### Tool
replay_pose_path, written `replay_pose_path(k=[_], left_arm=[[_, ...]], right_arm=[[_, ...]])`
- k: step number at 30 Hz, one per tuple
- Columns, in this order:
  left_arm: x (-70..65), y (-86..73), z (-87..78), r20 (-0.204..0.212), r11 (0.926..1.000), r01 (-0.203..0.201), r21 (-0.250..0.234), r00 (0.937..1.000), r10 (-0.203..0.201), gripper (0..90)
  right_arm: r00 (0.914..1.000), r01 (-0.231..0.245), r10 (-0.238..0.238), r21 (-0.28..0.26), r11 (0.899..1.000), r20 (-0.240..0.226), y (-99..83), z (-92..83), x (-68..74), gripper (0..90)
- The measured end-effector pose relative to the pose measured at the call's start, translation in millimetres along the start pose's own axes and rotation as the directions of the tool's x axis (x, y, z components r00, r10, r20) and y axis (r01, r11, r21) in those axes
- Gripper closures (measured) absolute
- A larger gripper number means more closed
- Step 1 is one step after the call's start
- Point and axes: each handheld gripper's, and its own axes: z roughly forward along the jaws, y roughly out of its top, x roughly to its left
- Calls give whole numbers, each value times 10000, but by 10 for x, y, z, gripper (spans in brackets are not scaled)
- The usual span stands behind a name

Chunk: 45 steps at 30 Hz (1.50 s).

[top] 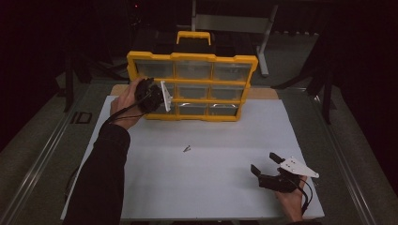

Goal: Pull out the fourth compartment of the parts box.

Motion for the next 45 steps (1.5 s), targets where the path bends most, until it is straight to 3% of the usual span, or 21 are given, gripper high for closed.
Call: replay_pose_path(k=[2,11,12,13,15,17,19,21,25,30,32,33,37,41,43,45], left_arm=[[-19,4,12,-386,9988,-461,147,9982,467,509],[-58,-5,41,-766,9924,-1178,355,9898,1203,546],[-72,-4,45,-856,9891,-1414,410,9858,1445,549],[-72,-4,45,-856,9891,-1414,410,9858,1445,551],[-107,4,49,-1080,9805,-1889,543,9751,1938,557],[-124,16,52,-1222,9756,-2109,609,9685,2169,566],[-124,16,52,-1222,9756,-2109,609,9685,2169,569],[-156,36,65,-1367,9692,-2357,707,9602,2435,580],[-172,52,80,-1414,9645,-2516,797,9550,2608,599],[-212,71,90,-1652,9536,-2896,819,9397,2996,630],[-223,72,91,-1675,9544,-2874,814,9400,2973,640],[-222,76,90,-1720,9498,-3014,837,9345,3117,644],[-240,76,84,-1825,9425,-3220,899,9249,3334,664],[-261,79,87,-1925,9408,-3275,871,9211,3385,668],[-274,82,81,-1819,9402,-3304,824,9226,3402,698],[-294,95,89,-1968,9391,-3334,830,9183,3434,697]], right_arm=[[10000,14,-14,2,10000,2,-1,1,-1,88],[10000,7,-7,11,10000,9,-1,0,-2,89],[10000,16,-16,7,10000,7,-2,0,-1,89],[10000,16,-16,7,10000,7,-2,0,-1,89],[10000,15,-15,6,10000,6,-2,0,0,89],[10000,-19,19,0,10000,-13,-2,-1,-1,89],[10000,-27,27,-10,10000,-6,-1,-2,-2,89],[10000,-45,45,-25,10000,4,-3,-5,-5,89],[10000,-48,48,-22,10000,14,-4,-8,-5,88],[10000,-68,69,-22,10000,24,-5,-10,-6,89],[10000,-70,70,-19,10000,24,-5,-10,-5,89],[10000,-50,50,-15,10000,27,-5,-9,-5,89],[10000,-39,39,-10,10000,15,-5,-8,-4,89],[10000,-24,24,4,10000,16,-5,-6,-3,89],[10000,-28,28,8,10000,17,-5,-6,-2,89],[10000,-32,32,-1,10000,21,-4,-7,-3,89]])
